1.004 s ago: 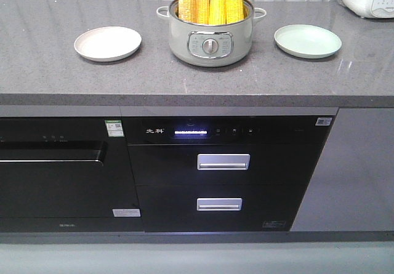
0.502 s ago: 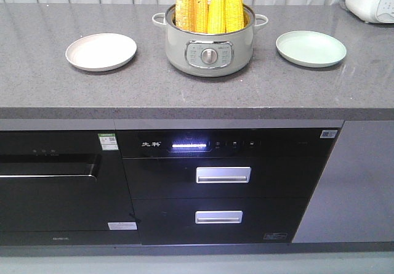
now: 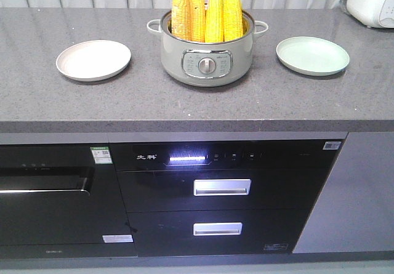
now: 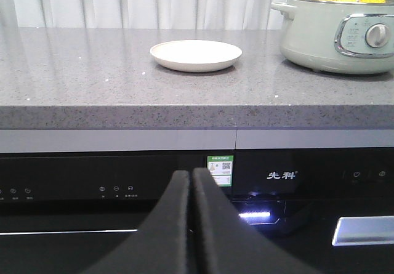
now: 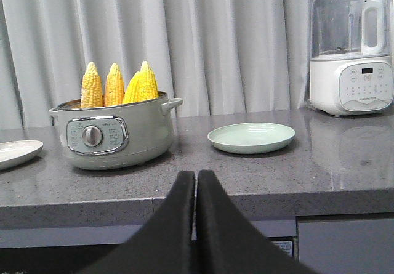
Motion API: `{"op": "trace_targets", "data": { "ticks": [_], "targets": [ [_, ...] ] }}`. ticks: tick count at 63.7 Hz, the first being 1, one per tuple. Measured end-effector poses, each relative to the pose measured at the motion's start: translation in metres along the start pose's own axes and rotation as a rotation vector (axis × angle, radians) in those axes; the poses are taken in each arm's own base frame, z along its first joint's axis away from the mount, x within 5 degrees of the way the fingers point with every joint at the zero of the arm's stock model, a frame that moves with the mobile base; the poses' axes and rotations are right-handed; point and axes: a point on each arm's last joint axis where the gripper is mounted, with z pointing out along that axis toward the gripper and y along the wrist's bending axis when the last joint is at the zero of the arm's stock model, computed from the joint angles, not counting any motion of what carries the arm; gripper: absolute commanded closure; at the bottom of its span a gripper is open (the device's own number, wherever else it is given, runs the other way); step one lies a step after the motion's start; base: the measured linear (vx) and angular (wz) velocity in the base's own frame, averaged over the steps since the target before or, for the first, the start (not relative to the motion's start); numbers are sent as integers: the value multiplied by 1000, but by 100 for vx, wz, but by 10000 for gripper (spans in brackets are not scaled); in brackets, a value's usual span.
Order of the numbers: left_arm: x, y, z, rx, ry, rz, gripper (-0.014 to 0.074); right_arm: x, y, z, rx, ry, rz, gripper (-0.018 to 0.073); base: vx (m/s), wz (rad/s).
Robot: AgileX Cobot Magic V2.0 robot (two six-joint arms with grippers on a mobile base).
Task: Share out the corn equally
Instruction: 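Drive closer and align the base with the pot of corn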
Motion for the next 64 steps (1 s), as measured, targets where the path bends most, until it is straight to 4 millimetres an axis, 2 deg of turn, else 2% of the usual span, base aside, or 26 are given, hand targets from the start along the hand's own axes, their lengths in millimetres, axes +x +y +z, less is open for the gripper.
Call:
{"op": "trace_targets", "data": {
  "ticks": [64],
  "targets": [
    [0,0,0,0,0,0,603,0,0,0,0,0,0,562,4,-1]
  ]
}}
